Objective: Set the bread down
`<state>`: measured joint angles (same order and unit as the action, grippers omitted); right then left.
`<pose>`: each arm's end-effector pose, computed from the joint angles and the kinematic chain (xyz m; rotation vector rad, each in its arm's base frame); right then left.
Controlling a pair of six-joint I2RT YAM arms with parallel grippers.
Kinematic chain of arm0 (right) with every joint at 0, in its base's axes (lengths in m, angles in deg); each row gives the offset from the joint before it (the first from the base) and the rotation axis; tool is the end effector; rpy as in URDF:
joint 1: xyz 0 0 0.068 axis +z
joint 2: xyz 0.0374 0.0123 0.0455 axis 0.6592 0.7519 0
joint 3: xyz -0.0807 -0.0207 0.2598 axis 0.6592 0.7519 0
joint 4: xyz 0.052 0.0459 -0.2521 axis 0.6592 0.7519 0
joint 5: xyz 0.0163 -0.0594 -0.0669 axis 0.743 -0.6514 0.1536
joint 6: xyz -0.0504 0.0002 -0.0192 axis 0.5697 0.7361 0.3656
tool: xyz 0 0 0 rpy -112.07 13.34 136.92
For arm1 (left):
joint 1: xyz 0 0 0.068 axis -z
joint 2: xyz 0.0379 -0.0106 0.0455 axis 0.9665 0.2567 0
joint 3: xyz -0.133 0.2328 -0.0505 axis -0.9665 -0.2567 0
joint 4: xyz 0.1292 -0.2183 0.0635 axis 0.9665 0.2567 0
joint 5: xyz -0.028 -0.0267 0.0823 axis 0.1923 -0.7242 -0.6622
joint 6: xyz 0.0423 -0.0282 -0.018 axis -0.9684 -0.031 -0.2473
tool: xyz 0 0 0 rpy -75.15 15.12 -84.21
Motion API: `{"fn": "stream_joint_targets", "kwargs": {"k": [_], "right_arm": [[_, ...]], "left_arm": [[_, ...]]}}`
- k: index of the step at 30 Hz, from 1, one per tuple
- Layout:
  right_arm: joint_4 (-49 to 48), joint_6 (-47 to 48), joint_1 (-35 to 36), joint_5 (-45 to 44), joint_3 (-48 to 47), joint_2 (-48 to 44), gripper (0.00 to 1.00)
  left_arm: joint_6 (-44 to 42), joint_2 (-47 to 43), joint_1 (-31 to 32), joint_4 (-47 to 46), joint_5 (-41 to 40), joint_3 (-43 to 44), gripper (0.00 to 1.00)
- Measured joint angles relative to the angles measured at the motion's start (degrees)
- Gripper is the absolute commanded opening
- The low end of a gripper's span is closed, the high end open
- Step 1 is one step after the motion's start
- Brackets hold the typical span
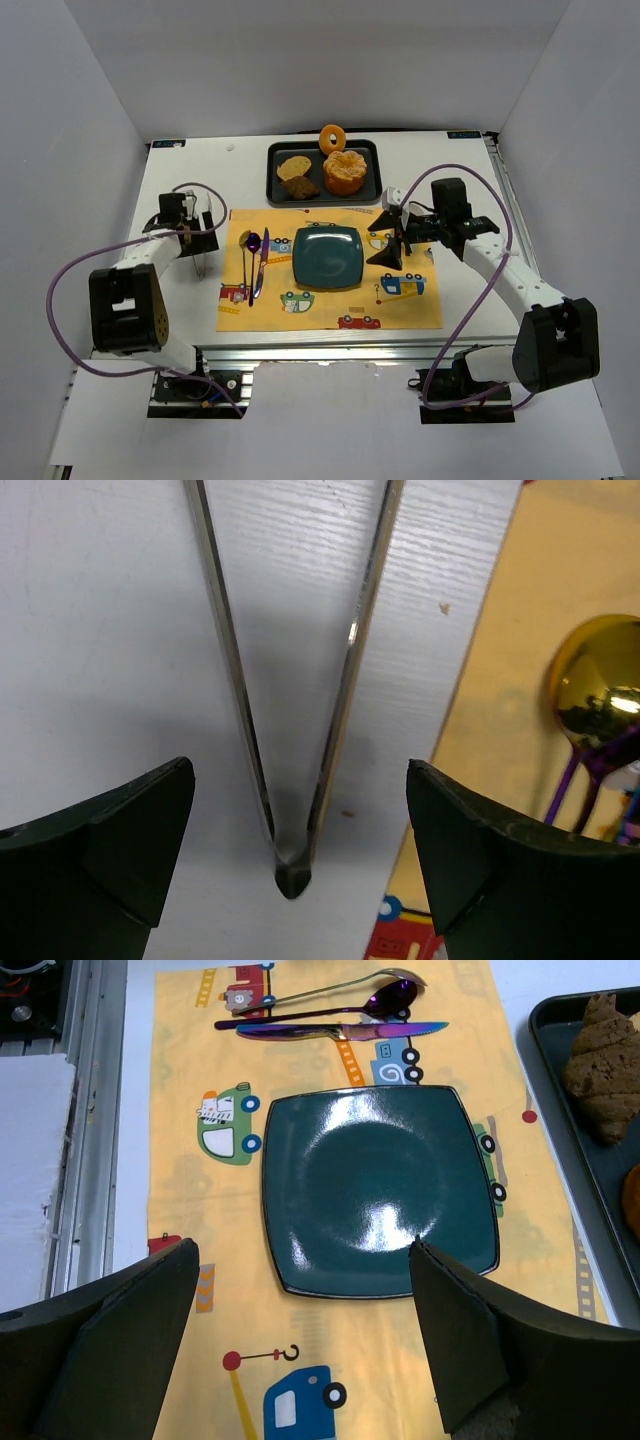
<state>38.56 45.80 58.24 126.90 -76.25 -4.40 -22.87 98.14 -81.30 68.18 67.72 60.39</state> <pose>0.2543 0.1095 0.2783 -1.3928 1.4454 0.8734 0.2958 0.0339 0.1856 -0.2617 2.5590 0.0775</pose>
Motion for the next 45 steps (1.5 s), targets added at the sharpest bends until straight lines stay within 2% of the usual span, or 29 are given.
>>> {"fn": "stream_joint_targets", "kwargs": {"k": [4,8,12,13,14,15,18,23,26,27,30,34,38,45], "right_arm": [[0.11,0.02,0.0,-0.04,0.02,-0.23,0.9],[0.11,-0.02,-0.15,-0.03,0.02,-0.37,0.89],[0.11,-0.04,-0.42,-0.06,0.04,-0.52,0.89],[0.11,-0.04,-0.53,-0.07,0.04,-0.59,0.9],[0.13,-0.04,-0.72,-0.09,0.04,-0.77,0.89],[0.15,-0.02,-0.9,-0.11,0.04,-0.94,0.89],[0.35,-0.02,-1.81,-0.13,0.04,-1.61,0.89],[0.39,-0.06,-2.53,-0.11,0.04,-1.81,0.89],[0.35,-0.47,-2.62,-0.09,0.04,-1.81,0.89],[0.31,-0.61,-2.62,-0.03,0.04,-1.81,0.9],[0.26,-1.14,-2.64,0.04,0.04,-1.81,0.89],[0.13,-1.55,-2.73,0.07,0.04,-1.79,0.89],[0.09,-1.57,-2.83,0.11,0.04,-1.81,0.89],[-0.01,-1.6,-3.17,0.32,0.14,-1.81,0.89]], "left_arm": [[-1.63,7.5,0.04,-2.15,-1.83,3.84,0.63],[-2.64,13.19,0.04,-5.27,-1.41,6.71,0.46],[-2.32,14.81,0.04,-9.23,-0.13,7.17,0.13],[-2.23,15.01,0.04,-10.04,0.09,7.16,0.12],[-1.86,14.9,0.02,-11.11,0.28,6.66,0.07],[-1.7,14.46,0.02,-12.42,0.35,5.59,0.05],[-1.08,11.87,0.0,-12.78,0.7,3.03,0.04],[0.06,4.15,0.13,-7.0,4.43,2.22,0.06],[0.72,-3.14,1.93,-5.84,8.68,4.03,0.19],[0.89,-4.89,2.82,-5.94,10.3,5.06,0.26],[2.15,-8.1,4.86,-7.37,15.77,7.2,0.32],[5.67,-8.59,7.34,-8.45,20.35,6.97,0.35],[10.32,-8.49,8.96,-9.89,22.88,4.55,0.47],[16.12,-6.78,9.31,-12.58,24.52,3.65,0.49]]}}
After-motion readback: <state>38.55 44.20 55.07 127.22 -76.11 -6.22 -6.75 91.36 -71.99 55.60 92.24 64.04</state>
